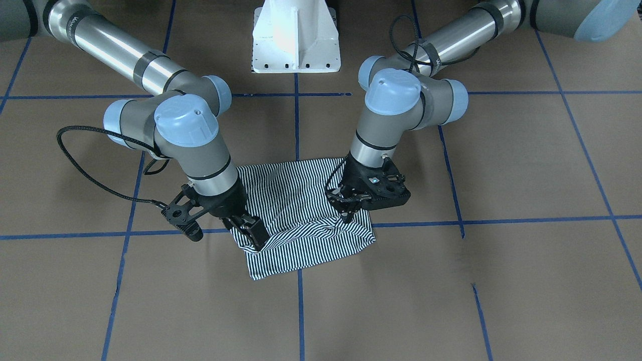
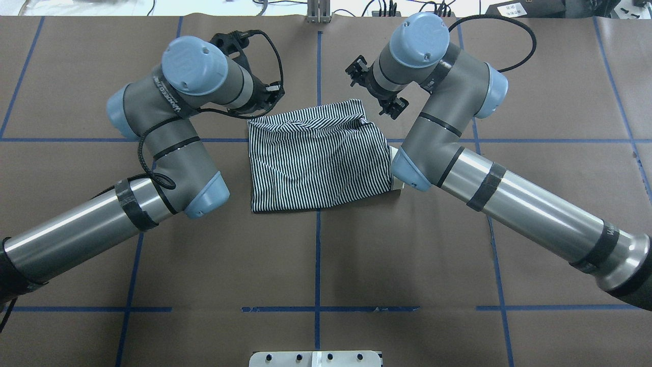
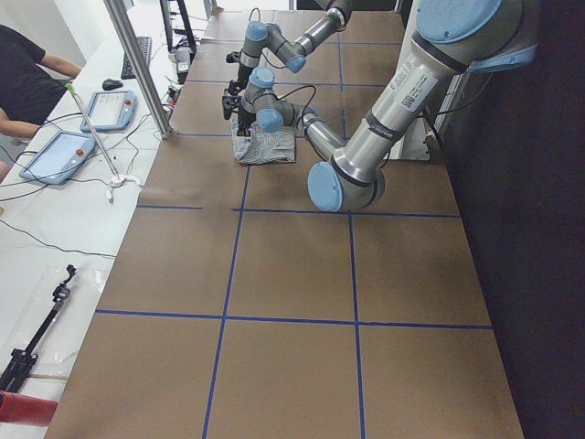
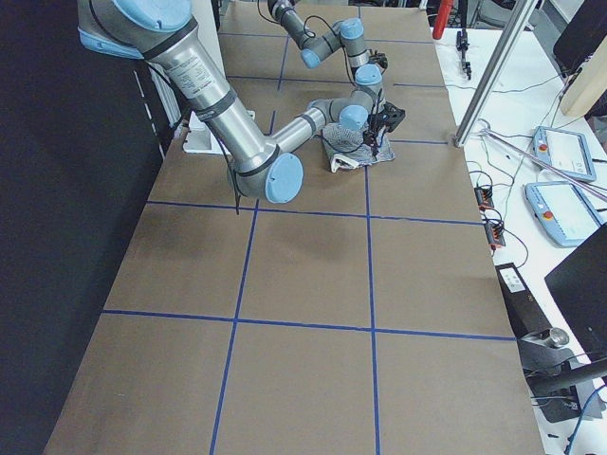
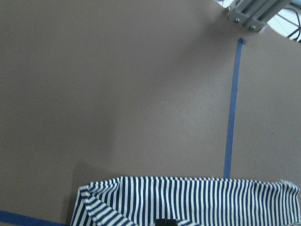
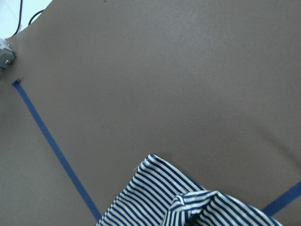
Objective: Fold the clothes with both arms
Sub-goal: 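Fold the near edge over onto the far half with both grippers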
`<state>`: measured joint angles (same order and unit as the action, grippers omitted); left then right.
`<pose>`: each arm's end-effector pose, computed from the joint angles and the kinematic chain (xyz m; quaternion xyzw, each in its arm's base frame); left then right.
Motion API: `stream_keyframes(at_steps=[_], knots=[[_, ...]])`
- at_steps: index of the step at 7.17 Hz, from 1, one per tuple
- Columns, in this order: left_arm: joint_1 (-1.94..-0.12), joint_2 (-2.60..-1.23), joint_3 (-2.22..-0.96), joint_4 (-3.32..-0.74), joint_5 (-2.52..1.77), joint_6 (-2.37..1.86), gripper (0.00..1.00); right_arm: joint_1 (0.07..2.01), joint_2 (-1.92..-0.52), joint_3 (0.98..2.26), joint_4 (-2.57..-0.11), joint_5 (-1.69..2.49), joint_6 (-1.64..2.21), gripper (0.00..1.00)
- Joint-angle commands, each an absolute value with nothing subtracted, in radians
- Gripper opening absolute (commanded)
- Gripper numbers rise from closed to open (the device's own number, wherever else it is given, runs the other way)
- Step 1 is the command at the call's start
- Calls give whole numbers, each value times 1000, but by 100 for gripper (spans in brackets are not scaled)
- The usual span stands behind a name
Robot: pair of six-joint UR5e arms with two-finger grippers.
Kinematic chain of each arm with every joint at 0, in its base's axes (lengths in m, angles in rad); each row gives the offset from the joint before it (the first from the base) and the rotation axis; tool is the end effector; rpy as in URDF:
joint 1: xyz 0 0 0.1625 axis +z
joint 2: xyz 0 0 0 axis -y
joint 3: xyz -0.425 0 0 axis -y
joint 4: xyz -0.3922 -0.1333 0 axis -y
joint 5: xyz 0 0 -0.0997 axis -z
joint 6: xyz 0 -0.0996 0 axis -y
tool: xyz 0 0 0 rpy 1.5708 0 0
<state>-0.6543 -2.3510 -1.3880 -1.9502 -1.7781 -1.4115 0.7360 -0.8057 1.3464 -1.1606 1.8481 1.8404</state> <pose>0.5342 -0.5519 0.2159 0.1007 0.4648 -0.1681 0.8635 -0.4969 -0.5932 0.2417 -0.0148 -0.4695 0.3689 0.8021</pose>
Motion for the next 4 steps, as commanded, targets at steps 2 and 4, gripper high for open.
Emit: stream_keyframes(at_steps=[2,4], knots=[[-604,-2404,-1301,-1900,-1776,-1315,0,730,-819,1373,-1160,1848,1839,100],[-649,-2454,-1093,-2094,-1770,-1293,0,726,-825,1376,-1157,1848,1841,100]])
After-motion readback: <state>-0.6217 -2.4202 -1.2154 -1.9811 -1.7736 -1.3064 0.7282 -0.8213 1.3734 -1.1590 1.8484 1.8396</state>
